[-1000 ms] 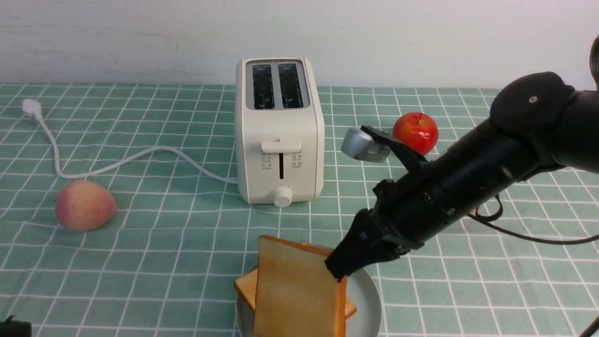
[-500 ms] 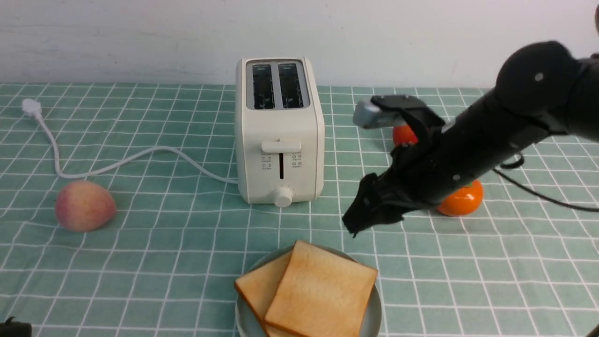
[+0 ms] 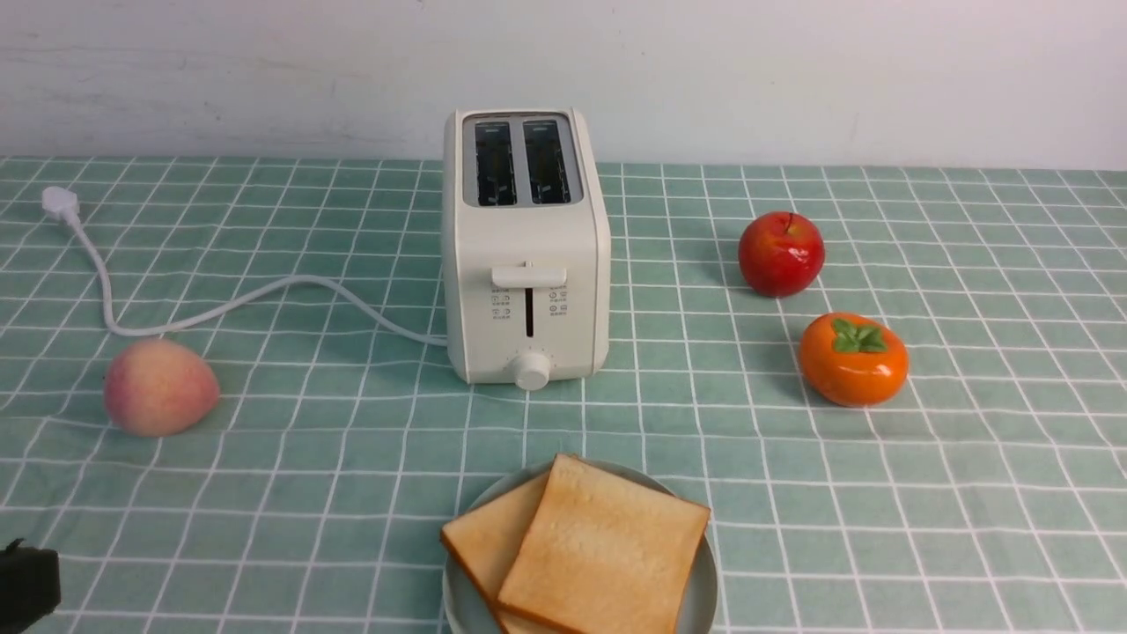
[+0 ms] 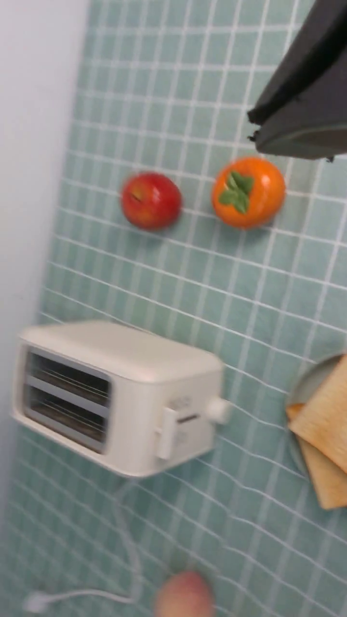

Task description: Take toasted bread from bread machine on blue coffee table place on plate.

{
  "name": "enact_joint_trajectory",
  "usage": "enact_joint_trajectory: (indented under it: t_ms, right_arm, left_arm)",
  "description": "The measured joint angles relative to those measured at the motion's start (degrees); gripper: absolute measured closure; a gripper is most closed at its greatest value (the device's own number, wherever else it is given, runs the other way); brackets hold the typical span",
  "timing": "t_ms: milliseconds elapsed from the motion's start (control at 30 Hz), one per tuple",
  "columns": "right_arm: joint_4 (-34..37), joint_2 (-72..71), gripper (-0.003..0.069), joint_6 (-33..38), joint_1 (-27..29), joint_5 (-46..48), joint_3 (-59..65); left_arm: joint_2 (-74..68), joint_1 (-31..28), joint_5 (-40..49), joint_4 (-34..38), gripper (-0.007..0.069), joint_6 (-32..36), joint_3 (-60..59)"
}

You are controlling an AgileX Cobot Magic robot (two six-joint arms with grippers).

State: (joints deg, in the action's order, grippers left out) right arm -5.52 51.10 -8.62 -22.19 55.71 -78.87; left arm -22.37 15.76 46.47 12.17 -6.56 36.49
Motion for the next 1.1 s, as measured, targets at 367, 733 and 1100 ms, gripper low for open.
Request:
enact_joint_trajectory:
  t_ms: [367, 733, 1100]
  right_arm:
    - [-8.61, -38.29, 0.0667, -10.34, 0.00, -23.90, 40.72]
    - [-14.05, -44.82, 0.0660, -13.06, 0.00, -43.64, 56.62]
    - [-14.27, -44.82, 0.0654, -13.24, 0.00, -44.49, 57.31]
  left_arm:
    - [0.00, 0.00, -2.69, 0.73, 0.0638, 0.18, 0.00]
    - [10.43, 0.00, -8.11, 7.06, 0.0638, 2.19, -4.20]
    - [20.06, 0.00, -11.09, 7.82, 0.0638, 2.59, -11.86]
